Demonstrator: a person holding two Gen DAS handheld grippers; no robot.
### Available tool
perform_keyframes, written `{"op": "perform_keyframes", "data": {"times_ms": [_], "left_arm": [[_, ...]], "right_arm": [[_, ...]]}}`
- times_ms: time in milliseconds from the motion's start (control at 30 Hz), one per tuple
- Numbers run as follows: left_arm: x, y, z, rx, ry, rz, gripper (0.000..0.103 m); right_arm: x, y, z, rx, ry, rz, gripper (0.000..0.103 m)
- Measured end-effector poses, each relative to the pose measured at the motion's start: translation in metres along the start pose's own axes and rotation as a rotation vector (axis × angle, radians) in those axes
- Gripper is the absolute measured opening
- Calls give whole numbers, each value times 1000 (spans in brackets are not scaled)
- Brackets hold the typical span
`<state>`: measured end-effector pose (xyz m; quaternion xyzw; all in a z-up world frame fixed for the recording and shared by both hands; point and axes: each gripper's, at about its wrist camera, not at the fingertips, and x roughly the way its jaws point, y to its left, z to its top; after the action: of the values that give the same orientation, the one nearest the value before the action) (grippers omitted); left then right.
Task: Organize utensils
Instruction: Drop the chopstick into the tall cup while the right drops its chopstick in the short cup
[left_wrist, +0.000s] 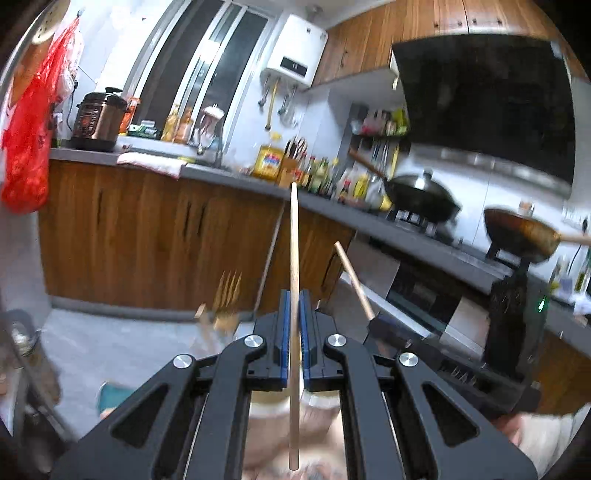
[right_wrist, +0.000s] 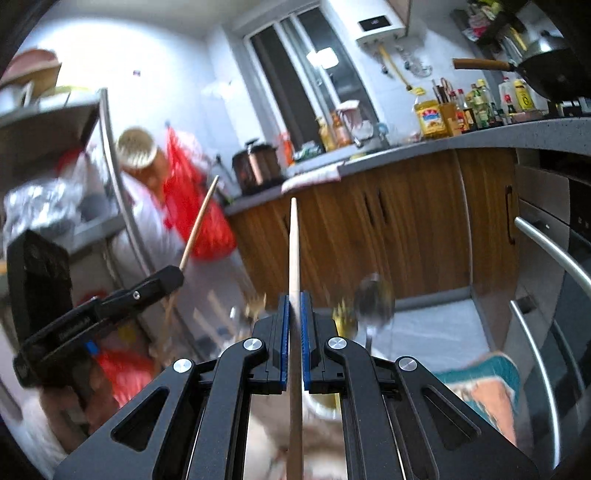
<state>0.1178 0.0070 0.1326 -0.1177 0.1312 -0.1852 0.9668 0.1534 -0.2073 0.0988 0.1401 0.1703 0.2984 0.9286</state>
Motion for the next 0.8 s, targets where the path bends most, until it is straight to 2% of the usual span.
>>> {"op": "perform_keyframes", "data": {"times_ms": [133, 233, 433, 700, 800], "left_arm": [[37, -3, 6, 28, 9, 40, 5], [54, 0, 3, 13, -2, 54, 5], [61, 8, -10, 37, -26, 93, 5], [57, 6, -24, 86, -70, 74, 5], [61, 5, -31, 101, -60, 80, 5]], "right_arm": [[18, -15, 6, 44, -64, -8, 7], [28, -23, 6, 58, -93, -13, 7], [44, -27, -5, 30, -116, -63, 7], [56, -18, -19, -48, -132, -109, 7], [59, -12, -26, -101, -139, -129, 7]]}}
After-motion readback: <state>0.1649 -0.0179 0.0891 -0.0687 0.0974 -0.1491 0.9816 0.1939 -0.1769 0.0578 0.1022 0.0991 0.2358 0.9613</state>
